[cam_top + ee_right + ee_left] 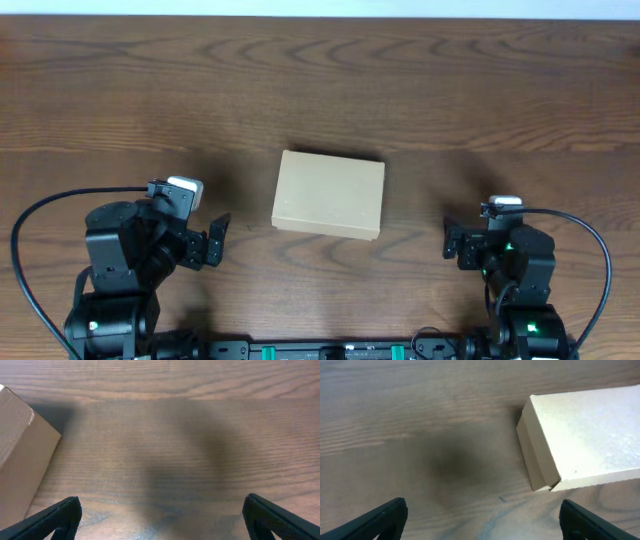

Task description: Pack container

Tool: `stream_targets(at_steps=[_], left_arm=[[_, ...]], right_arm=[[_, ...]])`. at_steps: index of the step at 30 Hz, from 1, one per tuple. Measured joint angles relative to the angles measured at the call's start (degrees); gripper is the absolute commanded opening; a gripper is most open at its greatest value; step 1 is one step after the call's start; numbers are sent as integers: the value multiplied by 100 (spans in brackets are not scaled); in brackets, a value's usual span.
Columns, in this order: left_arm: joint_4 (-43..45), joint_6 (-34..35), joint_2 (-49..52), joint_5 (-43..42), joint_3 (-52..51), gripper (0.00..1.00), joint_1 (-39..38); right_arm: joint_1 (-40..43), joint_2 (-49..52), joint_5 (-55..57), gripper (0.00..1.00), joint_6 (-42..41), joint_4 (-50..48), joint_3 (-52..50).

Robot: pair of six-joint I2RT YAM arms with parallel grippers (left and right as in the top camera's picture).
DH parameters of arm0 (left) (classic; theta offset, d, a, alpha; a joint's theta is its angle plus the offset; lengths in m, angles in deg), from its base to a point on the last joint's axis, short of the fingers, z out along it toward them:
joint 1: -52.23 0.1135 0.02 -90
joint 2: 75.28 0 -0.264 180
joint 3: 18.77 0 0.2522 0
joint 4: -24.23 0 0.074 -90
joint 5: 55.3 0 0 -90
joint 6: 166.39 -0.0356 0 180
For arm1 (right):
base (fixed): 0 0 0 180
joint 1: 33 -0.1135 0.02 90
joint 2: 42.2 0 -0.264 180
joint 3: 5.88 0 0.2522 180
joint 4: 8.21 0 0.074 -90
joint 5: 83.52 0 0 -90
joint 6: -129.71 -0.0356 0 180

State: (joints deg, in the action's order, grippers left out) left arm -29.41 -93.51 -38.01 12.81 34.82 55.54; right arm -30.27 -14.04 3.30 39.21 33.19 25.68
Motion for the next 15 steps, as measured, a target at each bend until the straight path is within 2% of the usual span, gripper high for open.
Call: stream_targets(at_steps=[15], left_arm=[[-66, -133, 2, -31, 0, 96, 0]], right_arm=[[0, -11, -4, 99, -39, 44, 0]])
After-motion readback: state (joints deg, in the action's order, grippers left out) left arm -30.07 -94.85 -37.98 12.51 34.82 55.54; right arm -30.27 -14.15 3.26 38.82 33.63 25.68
